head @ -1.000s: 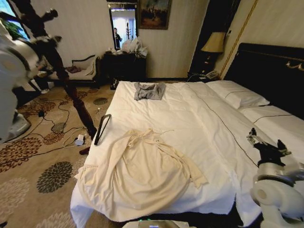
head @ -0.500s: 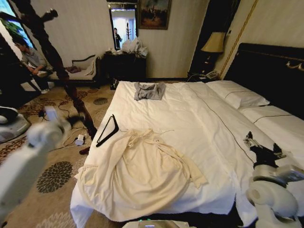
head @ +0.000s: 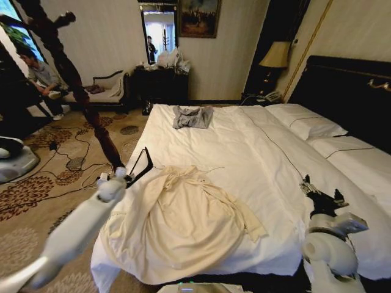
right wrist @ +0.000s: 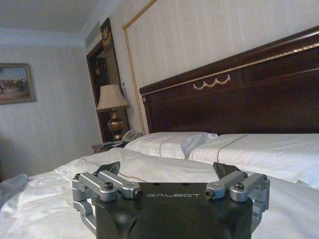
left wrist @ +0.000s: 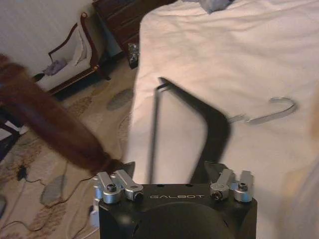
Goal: Pick up the clothes from the bed and hang them on the clothes hanger.
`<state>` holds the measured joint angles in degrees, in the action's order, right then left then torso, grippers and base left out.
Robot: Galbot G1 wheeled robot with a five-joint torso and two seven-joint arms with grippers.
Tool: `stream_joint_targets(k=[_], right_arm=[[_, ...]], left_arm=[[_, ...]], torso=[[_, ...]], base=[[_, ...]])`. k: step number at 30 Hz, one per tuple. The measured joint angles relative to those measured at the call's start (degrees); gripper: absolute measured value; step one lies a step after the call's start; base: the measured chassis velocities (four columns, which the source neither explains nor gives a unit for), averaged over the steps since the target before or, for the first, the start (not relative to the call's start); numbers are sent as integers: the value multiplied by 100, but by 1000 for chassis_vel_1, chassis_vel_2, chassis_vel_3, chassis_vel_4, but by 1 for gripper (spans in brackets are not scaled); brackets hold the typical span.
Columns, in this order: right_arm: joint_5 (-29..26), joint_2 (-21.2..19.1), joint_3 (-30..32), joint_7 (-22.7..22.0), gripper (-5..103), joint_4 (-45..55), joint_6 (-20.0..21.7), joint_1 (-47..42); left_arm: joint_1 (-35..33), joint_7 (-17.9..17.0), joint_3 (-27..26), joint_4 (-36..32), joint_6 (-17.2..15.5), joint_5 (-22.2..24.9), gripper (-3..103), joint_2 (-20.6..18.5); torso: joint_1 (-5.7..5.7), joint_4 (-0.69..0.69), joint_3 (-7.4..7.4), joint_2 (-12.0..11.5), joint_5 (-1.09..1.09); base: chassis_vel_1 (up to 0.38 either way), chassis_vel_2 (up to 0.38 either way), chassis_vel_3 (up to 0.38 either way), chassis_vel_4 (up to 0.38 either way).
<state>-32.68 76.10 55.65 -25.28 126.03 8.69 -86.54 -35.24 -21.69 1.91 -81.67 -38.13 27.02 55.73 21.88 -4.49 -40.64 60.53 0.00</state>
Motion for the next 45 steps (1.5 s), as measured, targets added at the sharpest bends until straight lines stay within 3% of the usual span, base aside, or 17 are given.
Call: stream_joint_targets(k=[4, 16, 24, 28, 29, 34, 37, 39, 45], right_arm=[[24, 1, 42, -4, 100, -66, -22, -12], [59, -12, 63, -28, 100, -194, -64, -7], [91, -14, 19, -44, 100, -202, -65, 1], [114, -21, 35, -52, 100, -199, -86, -33], [114, -21, 35, -52, 100, -199, -86, -33], [142, -22, 45, -56, 100, -196, -108, -64], [153, -22, 46, -60, 100, -196, -115, -64], [171, -22, 45, -62, 100, -196, -120, -63], [240, 2, 8, -65, 100, -202, -147, -76]], left_arm=[[407, 7, 189, 782, -7, -19, 99, 527], [570, -150, 204, 1385, -294, -241, 102, 871], [544, -147, 153, 1460, -149, -232, 81, 892], [512, -143, 105, 1494, -40, -184, 59, 919], [512, -143, 105, 1494, -40, -184, 59, 919], [481, -143, 51, 1474, 107, -125, 37, 926], [470, -144, 18, 1442, 189, -81, 32, 916], [452, -150, -35, 1382, 277, 4, 23, 890], [319, -144, -246, 1005, 677, 291, 23, 771]], torso=[[0, 3, 0, 0, 1], [0, 3, 1, 0, 1], [0, 4, 1, 0, 1], [0, 4, 1, 0, 0], [0, 4, 1, 0, 0], [0, 4, 1, 0, 0], [0, 4, 0, 0, 0], [0, 5, 0, 0, 0], [0, 3, 0, 0, 0]], base=[[0, 0, 0, 0], [0, 0, 0, 0], [0, 0, 0, 0], [0, 0, 0, 0], [0, 0, 0, 0], [0, 0, 0, 0], [0, 0, 0, 0], [0, 0, 0, 0], [0, 0, 0, 0]])
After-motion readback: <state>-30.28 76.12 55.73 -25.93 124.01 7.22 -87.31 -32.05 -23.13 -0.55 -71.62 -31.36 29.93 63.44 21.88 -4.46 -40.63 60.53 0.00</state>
